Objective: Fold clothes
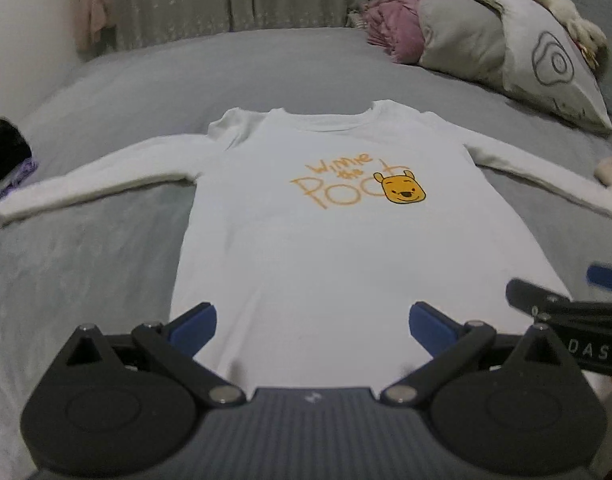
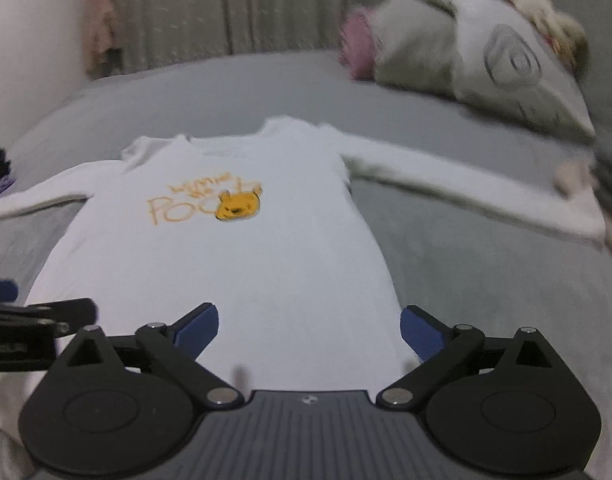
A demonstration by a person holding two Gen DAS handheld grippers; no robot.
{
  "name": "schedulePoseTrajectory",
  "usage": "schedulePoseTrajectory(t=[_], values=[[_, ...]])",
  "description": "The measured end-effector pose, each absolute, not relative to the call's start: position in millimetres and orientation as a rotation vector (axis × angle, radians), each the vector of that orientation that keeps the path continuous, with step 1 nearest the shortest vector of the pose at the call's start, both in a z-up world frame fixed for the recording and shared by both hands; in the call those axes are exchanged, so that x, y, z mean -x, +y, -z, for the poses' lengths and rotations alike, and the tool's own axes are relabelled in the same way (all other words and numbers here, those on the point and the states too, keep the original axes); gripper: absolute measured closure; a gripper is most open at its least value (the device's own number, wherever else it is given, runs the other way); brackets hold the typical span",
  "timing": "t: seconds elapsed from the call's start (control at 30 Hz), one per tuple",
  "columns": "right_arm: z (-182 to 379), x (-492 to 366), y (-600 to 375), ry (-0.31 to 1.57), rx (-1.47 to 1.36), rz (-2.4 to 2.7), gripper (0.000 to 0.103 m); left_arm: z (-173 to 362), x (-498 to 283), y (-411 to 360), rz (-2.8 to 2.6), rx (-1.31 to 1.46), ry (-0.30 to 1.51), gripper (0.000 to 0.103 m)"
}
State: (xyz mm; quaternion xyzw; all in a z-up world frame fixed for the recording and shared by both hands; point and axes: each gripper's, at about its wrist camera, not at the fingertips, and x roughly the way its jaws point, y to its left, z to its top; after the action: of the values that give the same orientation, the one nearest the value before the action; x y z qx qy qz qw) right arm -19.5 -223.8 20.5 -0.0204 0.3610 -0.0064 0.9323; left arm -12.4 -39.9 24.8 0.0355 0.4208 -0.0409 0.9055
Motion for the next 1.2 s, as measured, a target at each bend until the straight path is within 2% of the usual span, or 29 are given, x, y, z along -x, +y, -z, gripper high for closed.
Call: schedulePoseTrajectory(t=[0.13,0.57,1.2], values=[[-20,19,-220,0.701,0.124,0.068,0.005,-27,9,-40,0.054,-0.069,0.890,0.000],[-14,10,-237,0.781,-0.029,0.075,0.005,-29,12,-41,0.038,-0.081,0.884,0.000],[-6,13,-229,0.808,-0.002,0.068,0.005,-23,15,-51,0.041,-0.139,0.889,0.000]])
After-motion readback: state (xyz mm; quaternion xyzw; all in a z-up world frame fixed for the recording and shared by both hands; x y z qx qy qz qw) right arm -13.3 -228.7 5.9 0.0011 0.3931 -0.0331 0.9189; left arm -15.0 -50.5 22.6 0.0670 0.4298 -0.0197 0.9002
